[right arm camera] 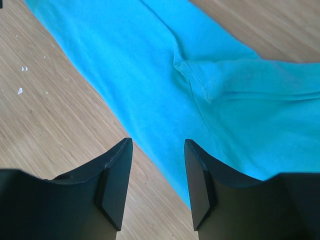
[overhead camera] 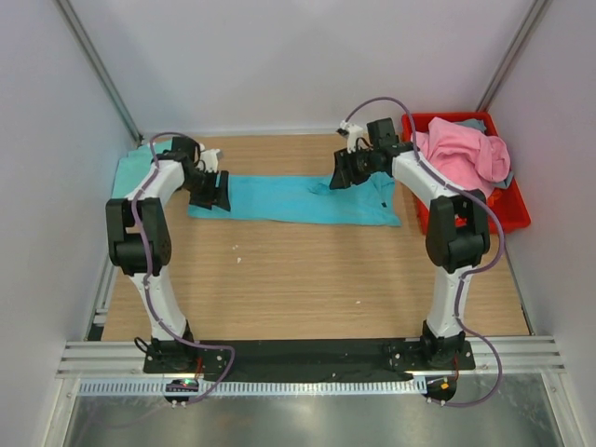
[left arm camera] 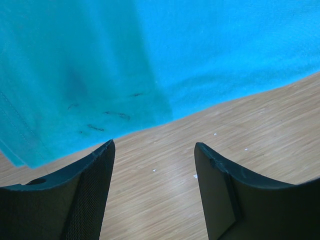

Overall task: Fold and stack the t-shirts
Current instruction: Fold the tshirt

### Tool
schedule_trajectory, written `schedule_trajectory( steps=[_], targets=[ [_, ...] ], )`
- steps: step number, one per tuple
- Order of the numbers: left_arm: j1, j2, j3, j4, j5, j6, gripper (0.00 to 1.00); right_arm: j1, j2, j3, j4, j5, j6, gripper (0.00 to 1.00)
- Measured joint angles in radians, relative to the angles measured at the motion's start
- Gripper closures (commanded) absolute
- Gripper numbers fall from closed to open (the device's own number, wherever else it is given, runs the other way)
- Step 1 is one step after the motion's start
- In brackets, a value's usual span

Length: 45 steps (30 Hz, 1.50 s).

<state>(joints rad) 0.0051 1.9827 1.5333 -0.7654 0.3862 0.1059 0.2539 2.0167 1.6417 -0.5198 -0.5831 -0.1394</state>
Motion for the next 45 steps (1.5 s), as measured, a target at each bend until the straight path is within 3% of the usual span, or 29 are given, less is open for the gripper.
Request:
schedule_trajectory(
  steps=[19, 25, 31, 35, 39, 45],
  targets=[
    [0.0, 0.065, 0.0, 0.009, 0.003, -0.002, 0.34, 0.0, 0.22, 0.075, 0.025, -0.04, 0.033, 0.52],
    [0.0, 0.088, 0.0, 0.011, 0.004, -0.002, 0.34, 0.002, 0.305, 0.229, 0.018, -0.038, 0.034, 0.52],
    [0.0, 0.089, 0.0, 0.013, 0.003, -0.006, 0.34, 0.002, 0.477, 0.499, -0.021, -0.01, 0.041, 0.52],
    [0.0, 0.089, 0.0, 0.013, 0.003, -0.005, 0.34, 0.002, 0.491, 0.555, -0.021, 0.011, 0.05, 0.51],
    [0.0, 0.089, -0.001, 0.014, 0.003, -0.006, 0.34, 0.002, 0.411, 0.476, 0.022, 0.032, 0.052, 0.49],
    [0.0, 0.078, -0.009, 0.018, -0.006, 0.002, 0.34, 0.002, 0.068, 0.08, 0.107, 0.089, 0.056, 0.49]
  ],
)
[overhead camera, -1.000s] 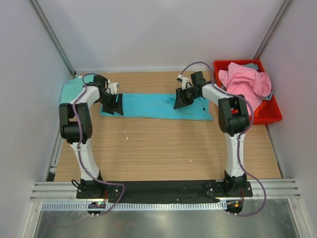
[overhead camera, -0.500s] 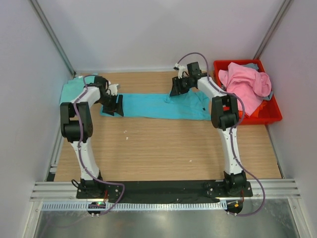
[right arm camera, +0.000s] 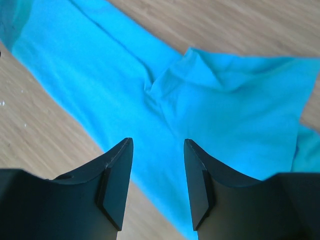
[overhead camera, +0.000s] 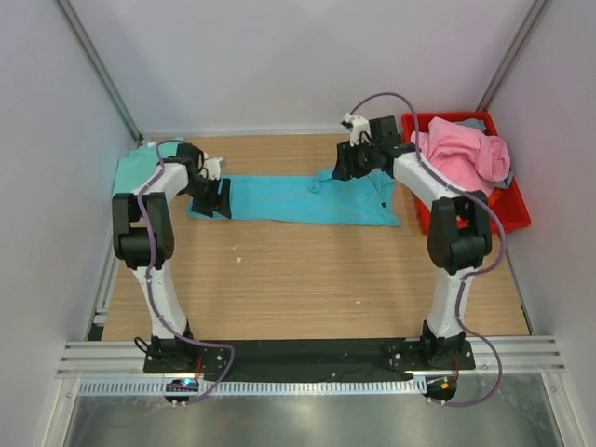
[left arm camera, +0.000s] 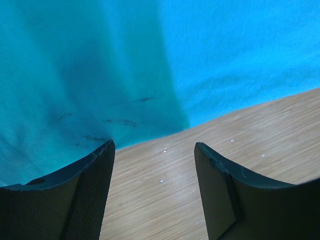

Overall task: Fold and stack the t-shirts
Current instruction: Fold the tshirt

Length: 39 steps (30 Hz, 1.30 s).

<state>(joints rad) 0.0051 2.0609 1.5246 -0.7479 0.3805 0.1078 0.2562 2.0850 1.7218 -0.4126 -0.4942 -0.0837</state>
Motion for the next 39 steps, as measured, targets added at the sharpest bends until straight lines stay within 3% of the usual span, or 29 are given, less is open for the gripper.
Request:
schedule_trajectory(
  steps=[5, 13, 27, 39],
  targets=[
    [0.0, -0.011, 0.004, -0.003, -0.05, 0.018, 0.34, 0.002, -0.235, -0.279, 0.067, 0.069, -0.001, 0.48],
    [0.0, -0.011, 0.019, -0.011, -0.084, 0.035, 0.34, 0.002, -0.247, -0.474, 0.079, 0.121, -0.021, 0.48],
    [-0.008, -0.017, -0.031, -0.008, -0.053, 0.031, 0.34, 0.002, 0.184, 0.059, 0.083, 0.014, 0.072, 0.49],
    [-0.02, -0.048, -0.081, 0.014, -0.048, 0.031, 0.34, 0.002, 0.368, 0.317, 0.045, -0.03, 0.127, 0.48]
  ],
)
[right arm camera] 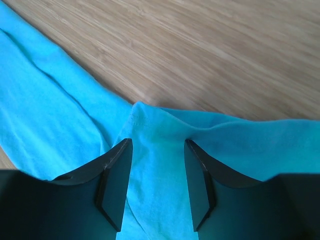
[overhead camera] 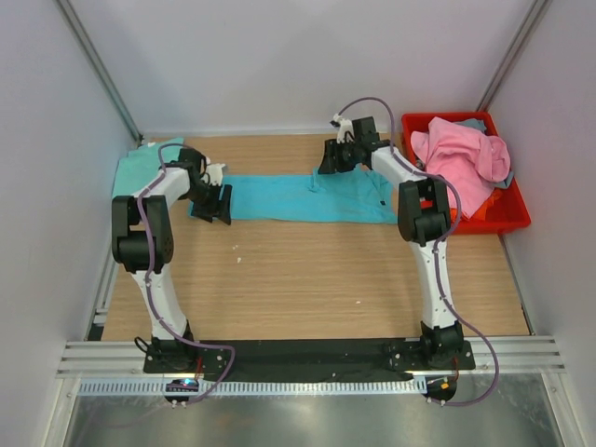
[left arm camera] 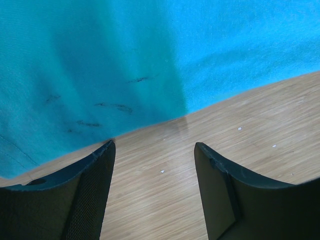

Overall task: Fold and stack the t-shirts
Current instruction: Fold the tshirt

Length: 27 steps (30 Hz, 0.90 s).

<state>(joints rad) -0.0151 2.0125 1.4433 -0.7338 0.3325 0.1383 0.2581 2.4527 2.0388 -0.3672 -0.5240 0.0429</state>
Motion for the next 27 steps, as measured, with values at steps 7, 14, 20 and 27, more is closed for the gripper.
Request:
schedule_trajectory(
  steps=[7, 14, 20, 27],
  targets=[
    [0.0, -0.008, -0.009, 0.006, -0.002, 0.0, 0.34, 0.0, 0.008, 0.062, 0.003, -0.019, 0.01, 0.48],
    [-0.003, -0.104, -0.071, -0.008, -0.015, 0.006, 0.33, 0.0, -0.295, -0.37, 0.053, 0.073, -0.016, 0.47],
    [-0.003, -0.158, -0.014, -0.004, -0.035, 0.019, 0.33, 0.0, -0.567, -0.633, 0.113, 0.173, -0.061, 0.47],
    [-0.003, -0.05, 0.112, 0.02, -0.054, 0.025, 0.33, 0.0, -0.585, -0.793, 0.153, 0.244, -0.108, 0.47]
  ],
)
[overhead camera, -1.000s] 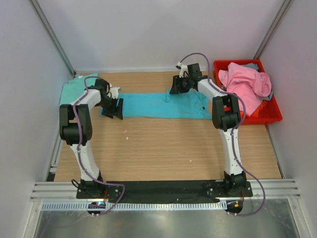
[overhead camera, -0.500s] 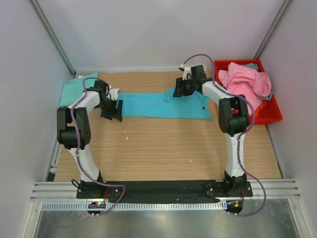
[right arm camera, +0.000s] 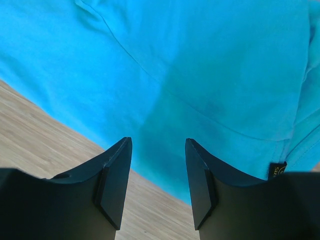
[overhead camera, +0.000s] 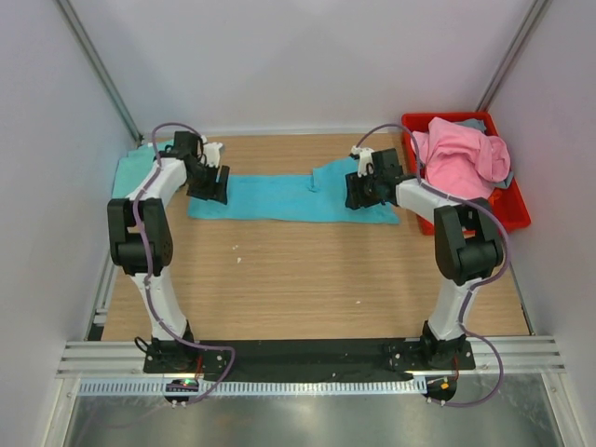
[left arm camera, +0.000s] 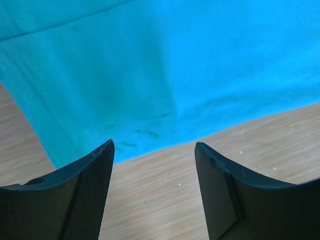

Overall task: Fold and stack the t-shirts
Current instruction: Fold the tshirt

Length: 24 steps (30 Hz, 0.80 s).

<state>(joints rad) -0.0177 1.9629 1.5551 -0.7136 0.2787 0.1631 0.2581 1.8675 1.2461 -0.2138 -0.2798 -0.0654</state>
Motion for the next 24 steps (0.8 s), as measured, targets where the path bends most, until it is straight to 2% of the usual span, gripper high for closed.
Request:
schedule_trajectory(
  steps=[7, 13, 17, 24],
  targets=[
    [0.0, 0.133, 0.045, 0.023, -0.054, 0.006, 0.33, 0.0, 0.06, -0.004, 0.02, 0.043, -0.012, 0.47],
    [-0.001, 0.142, 0.03, 0.037, -0.071, 0.005, 0.33, 0.0, 0.125, 0.057, 0.014, 0.06, -0.011, 0.47],
    [-0.002, 0.101, -0.037, 0.061, -0.074, 0.005, 0.34, 0.0, 0.187, 0.154, -0.016, 0.07, -0.01, 0.47],
    [-0.025, -0.032, -0.229, 0.08, -0.087, 0.013, 0.34, 0.0, 0.351, 0.427, -0.142, 0.091, 0.0, 0.47]
  ],
)
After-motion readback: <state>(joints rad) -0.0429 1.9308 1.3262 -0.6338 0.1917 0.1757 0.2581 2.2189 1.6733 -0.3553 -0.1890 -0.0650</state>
